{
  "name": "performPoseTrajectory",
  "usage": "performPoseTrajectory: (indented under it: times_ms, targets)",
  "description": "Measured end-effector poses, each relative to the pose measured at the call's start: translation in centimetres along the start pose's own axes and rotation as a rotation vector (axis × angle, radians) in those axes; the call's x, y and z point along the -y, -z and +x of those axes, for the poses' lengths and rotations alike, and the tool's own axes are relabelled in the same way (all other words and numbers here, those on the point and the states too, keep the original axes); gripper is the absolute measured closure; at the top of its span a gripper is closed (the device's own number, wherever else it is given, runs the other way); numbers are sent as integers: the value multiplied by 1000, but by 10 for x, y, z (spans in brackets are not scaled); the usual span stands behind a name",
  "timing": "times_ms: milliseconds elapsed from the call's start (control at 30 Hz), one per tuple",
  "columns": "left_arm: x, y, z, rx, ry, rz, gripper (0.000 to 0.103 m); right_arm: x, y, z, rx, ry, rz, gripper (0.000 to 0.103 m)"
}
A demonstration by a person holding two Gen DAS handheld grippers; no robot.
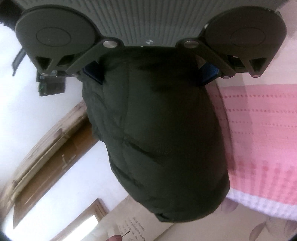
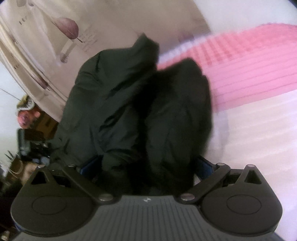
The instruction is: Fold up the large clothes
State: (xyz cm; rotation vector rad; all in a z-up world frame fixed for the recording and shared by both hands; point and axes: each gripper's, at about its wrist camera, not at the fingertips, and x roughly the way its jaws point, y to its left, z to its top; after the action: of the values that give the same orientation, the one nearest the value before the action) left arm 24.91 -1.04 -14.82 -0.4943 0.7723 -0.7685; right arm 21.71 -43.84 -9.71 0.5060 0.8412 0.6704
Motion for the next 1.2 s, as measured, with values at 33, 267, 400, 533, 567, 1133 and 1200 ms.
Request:
performPoseTrajectory:
  times_ms: [33,267,400,533,567,1133,1200]
  targets:
    - [-3,0,2,-4,7,-7,1,-3,0,5,-4,-17,-2,0]
    - [27,7,-3,56,-118,143,21,-37,14,26,53,-48,-74,23]
    - [39,8,-17,81,-165,184,27,-52,14,20,108,-77,-42,38]
    - [45,8,-43,101,-193,195,29,-77,17,20,136,-103,-59,41]
    - [45,9,-50,105,-200,196,29,-85,17,23,138,-112,-58,41]
    - [44,35,-184,146,-388,240,29,-192,57,70,101,-276,-81,42]
    - [39,39,-189,149,-400,238,29,-195,64,77,93,-276,-71,42]
